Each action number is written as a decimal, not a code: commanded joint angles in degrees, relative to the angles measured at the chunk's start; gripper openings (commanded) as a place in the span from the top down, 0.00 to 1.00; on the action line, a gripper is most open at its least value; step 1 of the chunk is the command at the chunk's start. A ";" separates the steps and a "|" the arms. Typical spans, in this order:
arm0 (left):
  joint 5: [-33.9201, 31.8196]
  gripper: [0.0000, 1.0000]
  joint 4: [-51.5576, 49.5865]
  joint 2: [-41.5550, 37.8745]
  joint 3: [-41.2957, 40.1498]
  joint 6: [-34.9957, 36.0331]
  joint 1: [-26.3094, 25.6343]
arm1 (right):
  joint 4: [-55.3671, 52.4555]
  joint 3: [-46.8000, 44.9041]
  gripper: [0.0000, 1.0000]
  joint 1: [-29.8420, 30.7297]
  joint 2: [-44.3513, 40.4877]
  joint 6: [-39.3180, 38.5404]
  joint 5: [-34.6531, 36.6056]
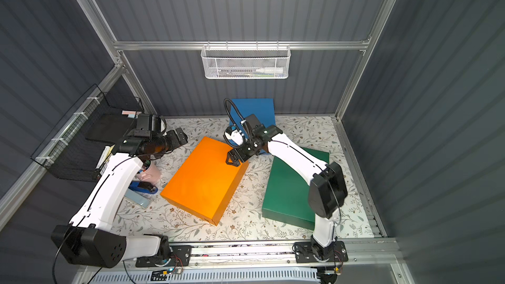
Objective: Stack the shoeboxes
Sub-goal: Adjust the shoebox at the center of the board.
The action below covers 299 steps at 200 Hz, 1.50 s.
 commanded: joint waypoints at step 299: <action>9.20 0.00 -4.88 -23.53 -32.52 -34.06 0.14 | -3.51 10.44 0.01 -3.83 14.51 3.05 -2.65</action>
